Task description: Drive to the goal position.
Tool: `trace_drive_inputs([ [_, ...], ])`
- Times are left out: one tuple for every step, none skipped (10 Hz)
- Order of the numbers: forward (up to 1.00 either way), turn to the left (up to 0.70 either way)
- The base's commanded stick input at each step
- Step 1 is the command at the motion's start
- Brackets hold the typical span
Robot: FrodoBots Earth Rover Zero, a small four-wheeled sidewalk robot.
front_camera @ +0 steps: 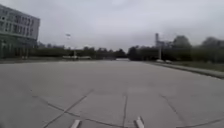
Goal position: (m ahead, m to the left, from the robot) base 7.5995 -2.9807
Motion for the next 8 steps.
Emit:
trace_drive_inputs([
  [1.0, -0.34],
  [1.0, -0.34],
  [1.0, -0.34],
  [1.0, -0.15],
  [1.0, 0.06],
  [1.0, 0.06],
  [1.0, 0.06],
  [1.0, 0.06],
])
